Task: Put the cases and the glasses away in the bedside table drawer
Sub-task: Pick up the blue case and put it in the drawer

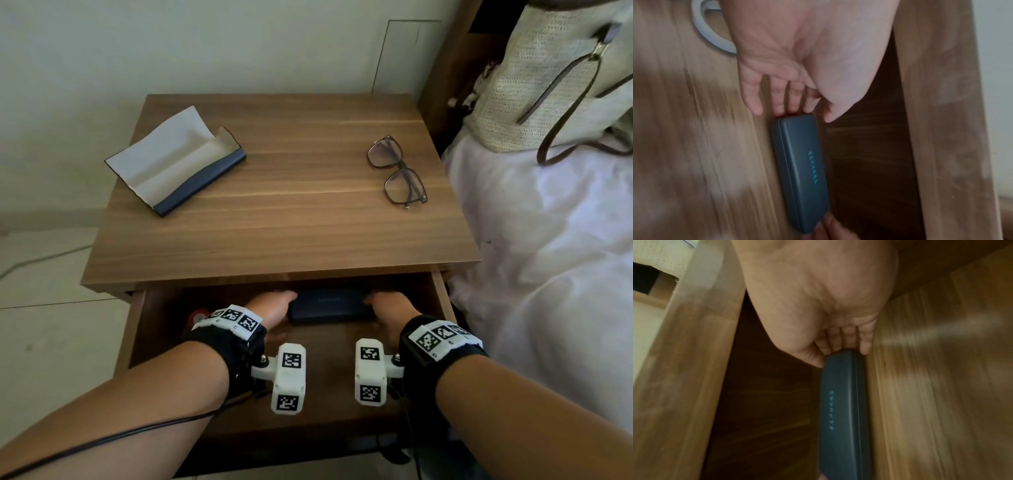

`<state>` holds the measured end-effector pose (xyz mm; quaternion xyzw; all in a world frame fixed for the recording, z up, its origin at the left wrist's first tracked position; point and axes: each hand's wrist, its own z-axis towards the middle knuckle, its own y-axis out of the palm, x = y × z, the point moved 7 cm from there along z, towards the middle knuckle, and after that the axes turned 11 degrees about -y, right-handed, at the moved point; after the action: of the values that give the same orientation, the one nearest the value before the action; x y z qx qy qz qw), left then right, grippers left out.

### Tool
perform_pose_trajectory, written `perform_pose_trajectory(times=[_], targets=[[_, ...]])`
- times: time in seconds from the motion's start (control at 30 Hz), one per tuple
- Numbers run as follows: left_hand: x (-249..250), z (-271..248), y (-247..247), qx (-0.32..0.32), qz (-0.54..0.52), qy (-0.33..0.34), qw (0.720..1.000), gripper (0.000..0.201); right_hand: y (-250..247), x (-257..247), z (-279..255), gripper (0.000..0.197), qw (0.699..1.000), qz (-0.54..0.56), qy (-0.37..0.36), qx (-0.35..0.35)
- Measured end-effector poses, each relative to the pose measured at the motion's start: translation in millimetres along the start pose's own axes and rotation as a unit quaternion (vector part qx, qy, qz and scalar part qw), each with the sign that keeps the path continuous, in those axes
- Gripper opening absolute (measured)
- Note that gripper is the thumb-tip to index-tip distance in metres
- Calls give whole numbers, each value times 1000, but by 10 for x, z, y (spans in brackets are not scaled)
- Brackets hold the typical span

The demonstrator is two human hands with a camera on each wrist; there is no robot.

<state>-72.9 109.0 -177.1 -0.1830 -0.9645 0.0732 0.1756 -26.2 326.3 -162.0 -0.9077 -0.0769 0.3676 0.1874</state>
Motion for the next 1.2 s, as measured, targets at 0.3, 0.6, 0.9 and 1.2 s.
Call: perform_pose_trajectory(times=[0.3,0.6,0.9,1.2], targets=[[-37,-7,13,-2,-16,-1,1000,40,29,54,1,42,998,48,24,29],[23,-318,-122,34,54,48,997,45,84,-105,-214,51,994,86,25,60],[-126,-801,-295,-20,27,77,996,28,226,-443,-837,46,995,86,-34,-29],[-89,-1309,-484,-10,36,117,992,19,247,-818,-1337,29,988,145,-58,-22]])
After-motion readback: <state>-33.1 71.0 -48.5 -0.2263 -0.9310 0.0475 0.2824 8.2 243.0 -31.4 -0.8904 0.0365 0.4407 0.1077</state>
